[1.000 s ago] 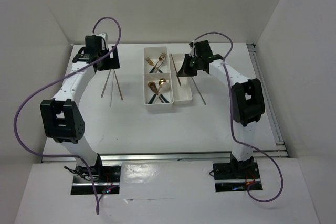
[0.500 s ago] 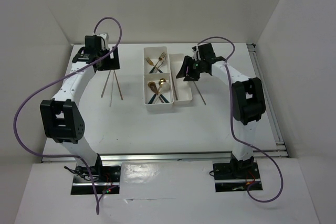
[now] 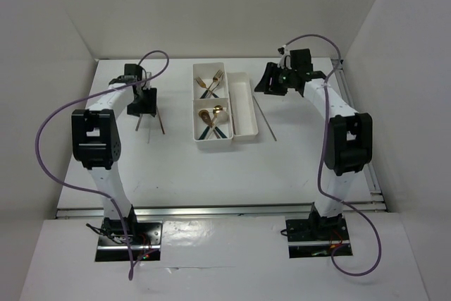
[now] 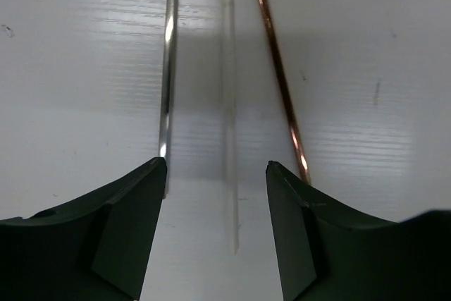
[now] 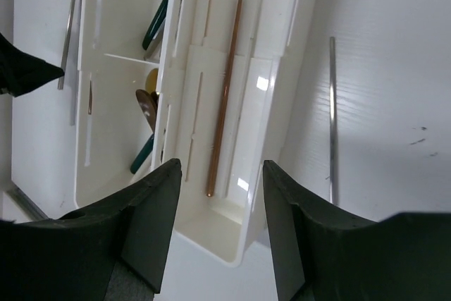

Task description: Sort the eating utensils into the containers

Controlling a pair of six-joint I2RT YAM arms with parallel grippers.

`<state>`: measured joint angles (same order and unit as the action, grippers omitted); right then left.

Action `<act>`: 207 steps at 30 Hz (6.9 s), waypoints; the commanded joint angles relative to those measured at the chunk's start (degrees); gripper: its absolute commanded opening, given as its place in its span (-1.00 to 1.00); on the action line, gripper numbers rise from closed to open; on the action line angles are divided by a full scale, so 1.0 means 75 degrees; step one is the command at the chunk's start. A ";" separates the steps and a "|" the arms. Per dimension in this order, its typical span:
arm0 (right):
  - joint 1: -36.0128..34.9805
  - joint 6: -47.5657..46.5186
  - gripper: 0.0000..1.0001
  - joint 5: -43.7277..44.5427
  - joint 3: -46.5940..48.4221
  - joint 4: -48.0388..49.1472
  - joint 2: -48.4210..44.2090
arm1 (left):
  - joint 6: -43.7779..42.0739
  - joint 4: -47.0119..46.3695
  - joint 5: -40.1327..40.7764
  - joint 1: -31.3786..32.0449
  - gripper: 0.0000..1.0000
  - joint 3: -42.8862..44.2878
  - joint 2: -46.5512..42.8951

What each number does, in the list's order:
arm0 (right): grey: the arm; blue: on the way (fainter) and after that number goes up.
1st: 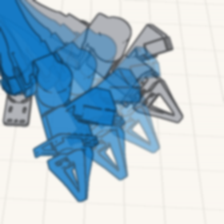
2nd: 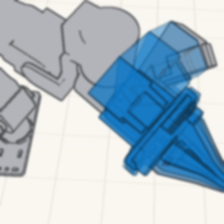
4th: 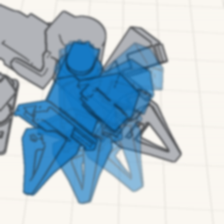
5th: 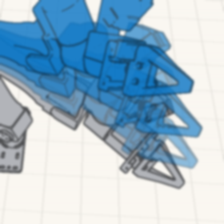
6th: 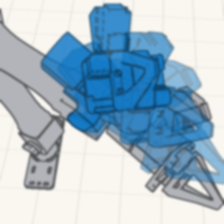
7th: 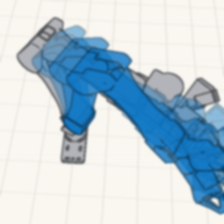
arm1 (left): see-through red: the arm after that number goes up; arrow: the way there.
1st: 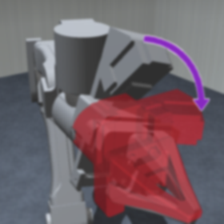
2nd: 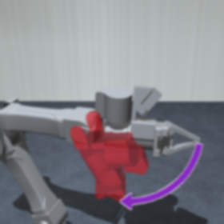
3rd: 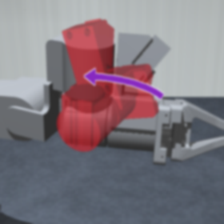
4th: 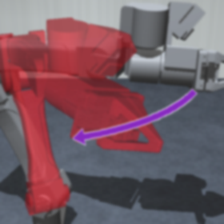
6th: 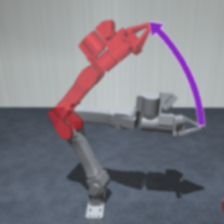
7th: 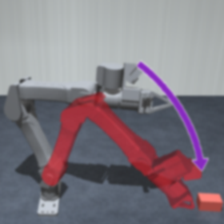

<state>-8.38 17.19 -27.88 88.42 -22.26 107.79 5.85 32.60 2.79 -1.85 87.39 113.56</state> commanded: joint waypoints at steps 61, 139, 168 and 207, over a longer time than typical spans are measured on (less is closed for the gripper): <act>0.0497 -0.0569 0.15 -0.0548 -0.0387 0.0238 -0.0450 | -0.0546 -0.0246 -0.0852 -0.1172 0.16 0.0068 0.0798; 0.0567 -0.1167 -0.05 0.0740 -0.0645 0.0331 -0.0965 | 0.6917 -0.2154 -0.4977 0.2671 -1.00 0.0992 -0.1901; 0.1504 -0.1097 -0.05 0.0424 -0.1126 0.0027 -0.1223 | 0.6896 -0.2213 -0.4520 0.3457 -1.00 0.1273 0.0808; -0.0769 -0.4097 -0.11 0.3494 -0.3330 0.1621 -0.0873 | 0.1259 -0.0093 -0.1157 0.0739 0.69 0.1755 -0.2743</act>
<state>-13.74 -12.93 -6.42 60.34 -13.26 100.01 18.17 29.54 -6.48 4.38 102.87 95.04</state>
